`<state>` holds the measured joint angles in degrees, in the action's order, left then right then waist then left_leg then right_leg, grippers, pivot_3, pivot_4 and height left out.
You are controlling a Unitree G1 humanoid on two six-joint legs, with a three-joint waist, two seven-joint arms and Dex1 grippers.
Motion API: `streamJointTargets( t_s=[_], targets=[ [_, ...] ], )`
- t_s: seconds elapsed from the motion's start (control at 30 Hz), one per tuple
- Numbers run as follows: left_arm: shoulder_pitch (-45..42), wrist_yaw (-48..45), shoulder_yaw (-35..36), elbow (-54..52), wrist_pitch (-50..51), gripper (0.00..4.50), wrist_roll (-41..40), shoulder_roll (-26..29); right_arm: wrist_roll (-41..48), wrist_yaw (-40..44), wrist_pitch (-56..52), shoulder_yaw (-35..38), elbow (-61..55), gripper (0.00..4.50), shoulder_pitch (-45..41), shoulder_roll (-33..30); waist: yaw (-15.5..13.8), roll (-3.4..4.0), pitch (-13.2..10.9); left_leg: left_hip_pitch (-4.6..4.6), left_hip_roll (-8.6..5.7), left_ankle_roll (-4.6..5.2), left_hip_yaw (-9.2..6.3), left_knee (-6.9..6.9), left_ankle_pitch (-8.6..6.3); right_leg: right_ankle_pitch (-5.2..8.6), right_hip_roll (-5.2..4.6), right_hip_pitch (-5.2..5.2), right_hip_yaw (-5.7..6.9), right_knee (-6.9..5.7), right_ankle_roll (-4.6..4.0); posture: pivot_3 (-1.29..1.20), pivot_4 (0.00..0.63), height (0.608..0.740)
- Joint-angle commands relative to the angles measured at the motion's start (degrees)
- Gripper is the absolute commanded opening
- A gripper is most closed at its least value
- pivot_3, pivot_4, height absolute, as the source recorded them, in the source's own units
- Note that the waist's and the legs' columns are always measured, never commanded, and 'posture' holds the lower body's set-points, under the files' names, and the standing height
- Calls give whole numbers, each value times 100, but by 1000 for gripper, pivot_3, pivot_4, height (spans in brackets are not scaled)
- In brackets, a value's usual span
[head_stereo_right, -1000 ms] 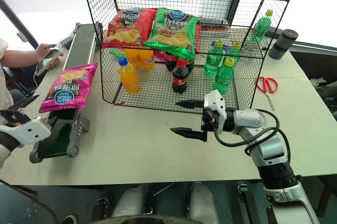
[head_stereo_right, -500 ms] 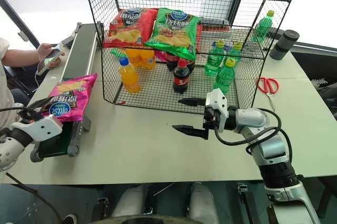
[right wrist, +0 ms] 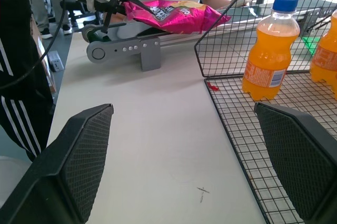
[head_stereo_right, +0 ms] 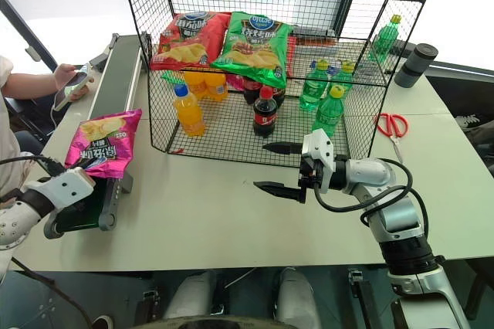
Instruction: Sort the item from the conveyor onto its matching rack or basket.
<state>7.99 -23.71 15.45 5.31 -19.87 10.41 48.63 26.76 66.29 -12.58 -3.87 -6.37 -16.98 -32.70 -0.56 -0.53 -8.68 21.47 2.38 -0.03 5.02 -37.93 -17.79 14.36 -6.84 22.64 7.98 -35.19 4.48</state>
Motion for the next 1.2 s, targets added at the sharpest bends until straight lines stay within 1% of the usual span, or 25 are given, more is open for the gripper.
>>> streamJointTargets(
  t_s=[0.03,0.07,0.1,0.13,0.2,0.23,0.3,0.4,0.43,0.5,0.6,0.63,0.7,0.73,0.8,0.9,0.93,0.97,1.1,1.13,1.2],
  targets=[
    [-223,-293,404,-740,538,68,-1072,-167,67,13,30,106,-54,4500,-126,-10,-11,-1,1,0,0,0,0,0,0,0,-1,-1,0,0,0,0,150,740],
    [-282,-401,480,-968,777,68,-1417,-226,60,20,35,105,-41,4500,-128,-16,-15,-2,1,0,0,0,-1,-1,0,0,-1,-1,0,0,0,0,150,740],
    [-382,-592,619,-1295,1186,68,-2070,-278,38,27,59,106,-19,4500,-135,-27,-15,-3,2,0,0,0,-2,-3,0,0,-2,-4,0,1,0,0,150,740],
    [-446,-724,722,-1521,1483,68,-2499,-305,24,30,74,108,-3,4500,-140,-34,-8,-4,2,0,0,0,-2,-3,0,0,-2,-5,1,2,1,0,150,740],
    [-395,-1067,975,-1916,2238,68,-3346,-244,19,34,76,116,5,4500,-146,-41,-1,-4,2,-1,0,-2,-4,-5,1,0,-3,-8,1,1,1,0,150,740],
    [-297,-1324,1228,-2103,2629,68,-3841,-122,27,39,68,131,4,4500,-151,-52,16,-3,2,-1,0,-2,-4,-5,1,0,-2,-8,0,1,1,0,150,740],
    [-35,-1948,1877,-2342,3837,68,-5279,208,30,60,72,150,6,4500,-147,-83,102,-3,1,-4,4,-8,-3,-5,5,0,4,-8,-1,0,1,0,150,740],
    [80,-2317,2591,-2239,5437,68,-7099,587,23,95,91,160,46,4500,-147,-105,148,6,-4,-5,10,-15,-6,-3,8,1,13,-5,0,-4,0,0,150,740],
    [128,-2402,2679,-2315,5705,68,-7391,635,44,93,72,170,45,4500,-151,-101,144,7,-5,-5,10,-16,-7,-4,9,1,16,-5,0,-7,-1,0,150,740],
    [75,-2151,2726,-2468,6291,68,-8315,595,193,26,-97,232,-4,4500,-165,-56,132,14,-9,-10,7,-17,-9,-4,10,1,20,-10,0,-7,0,0,150,740],
    [32,-1895,2435,-2943,6767,68,-9360,447,604,-100,-660,306,-222,4500,-104,-34,102,8,-7,-8,-1,-17,-14,-8,10,1,13,-16,-1,-4,0,0,150,740],
    [8,-1810,2357,-3033,6861,68,-9575,406,728,-147,-834,329,-294,4500,-85,-32,102,6,-5,-5,-2,-17,-15,-8,10,1,12,-16,-1,-2,0,0,150,740],
    [-168,-1484,1853,-3188,6993,68,-10022,193,1579,-404,-1742,558,-576,4500,-81,-13,108,9,-7,-5,-4,-19,-17,-8,11,1,9,-19,-5,-1,-1,0,150,740],
    [-257,-1429,1608,-3316,6980,68,-9998,76,1986,-538,-2159,687,-694,4500,-92,-18,107,11,-8,-6,-4,-20,-17,-8,11,1,9,-19,-6,-2,-1,0,150,740],
    [-482,-1221,1189,-3344,7039,68,-10280,-135,2863,-734,-3081,904,-858,4500,-87,-142,110,10,-8,-7,-4,-20,-19,-8,12,0,9,-22,-6,-2,-3,0,150,740],
    [-928,-1132,648,-3221,7100,68,-10298,-390,3603,-824,-4056,1012,-1013,4500,31,-464,108,8,-6,-7,-4,-19,-22,-8,11,0,10,-23,-5,0,-5,0,150,740],
    [-1067,-1152,541,-3164,7115,68,-10307,-439,3676,-869,-4178,1021,-1062,4500,59,-509,105,6,-5,-6,-5,-19,-22,-8,11,0,13,-23,-5,0,-6,0,150,740],
    [-1203,-1106,434,-3070,7162,68,-10482,-491,3788,-952,-4281,1051,-1073,4500,49,-495,107,6,-5,-6,-5,-18,-22,-8,11,0,14,-23,-5,0,-6,0,150,740],
    [-1530,-1007,130,-2903,7288,68,-10846,-657,4196,-1435,-4645,1169,-917,4500,-165,-294,123,6,-5,-6,-6,-17,-19,-8,11,0,17,-19,-6,0,-7,0,150,740],
    [-1598,-978,101,-2838,7283,68,-10865,-702,4222,-1497,-4670,1163,-925,4500,-192,-256,119,6,-5,-6,-6,-17,-19,-8,11,0,18,-20,-6,-1,-7,0,150,740],
    [-1714,-914,50,-2671,7339,68,-11066,-738,3886,-1525,-4420,1027,-1023,4500,-187,-163,111,5,-4,-6,-6,-17,-20,-8,11,-1,20,-20,-6,-1,-6,0,150,740]
  ],
)
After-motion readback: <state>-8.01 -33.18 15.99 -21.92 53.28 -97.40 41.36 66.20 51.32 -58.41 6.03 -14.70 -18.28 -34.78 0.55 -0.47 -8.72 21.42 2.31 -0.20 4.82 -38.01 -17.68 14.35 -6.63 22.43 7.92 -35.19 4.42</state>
